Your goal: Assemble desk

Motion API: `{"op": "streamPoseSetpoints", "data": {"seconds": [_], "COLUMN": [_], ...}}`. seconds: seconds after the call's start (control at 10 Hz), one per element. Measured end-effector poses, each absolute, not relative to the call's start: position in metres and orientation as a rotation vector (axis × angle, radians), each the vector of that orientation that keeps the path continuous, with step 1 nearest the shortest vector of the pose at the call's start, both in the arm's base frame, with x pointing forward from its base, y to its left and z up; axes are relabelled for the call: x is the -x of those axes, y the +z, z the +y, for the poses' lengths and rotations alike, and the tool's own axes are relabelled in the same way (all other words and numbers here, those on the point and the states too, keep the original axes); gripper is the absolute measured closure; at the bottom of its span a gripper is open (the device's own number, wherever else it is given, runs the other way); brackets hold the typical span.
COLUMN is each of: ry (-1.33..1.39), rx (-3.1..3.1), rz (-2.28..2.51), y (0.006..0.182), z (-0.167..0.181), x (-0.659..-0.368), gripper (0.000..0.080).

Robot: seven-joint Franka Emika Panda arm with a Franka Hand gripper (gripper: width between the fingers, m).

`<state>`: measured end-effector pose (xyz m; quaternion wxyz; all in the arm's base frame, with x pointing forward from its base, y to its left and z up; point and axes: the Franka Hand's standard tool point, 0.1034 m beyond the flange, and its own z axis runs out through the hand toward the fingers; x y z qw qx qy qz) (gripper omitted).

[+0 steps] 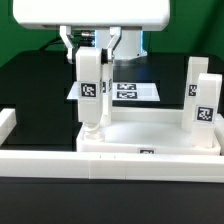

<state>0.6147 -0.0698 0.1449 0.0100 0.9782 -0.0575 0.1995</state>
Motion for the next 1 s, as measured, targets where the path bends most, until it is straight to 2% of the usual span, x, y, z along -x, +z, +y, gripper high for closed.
{"op": "streamPoseSetpoints", "data": {"seconds": [1.0], "ry": [0.598], "rx": [-3.045], "rz": [-0.175], "y": [0.126], "z": [-0.067], "x": [-0.605], "gripper": [0.0509]}}
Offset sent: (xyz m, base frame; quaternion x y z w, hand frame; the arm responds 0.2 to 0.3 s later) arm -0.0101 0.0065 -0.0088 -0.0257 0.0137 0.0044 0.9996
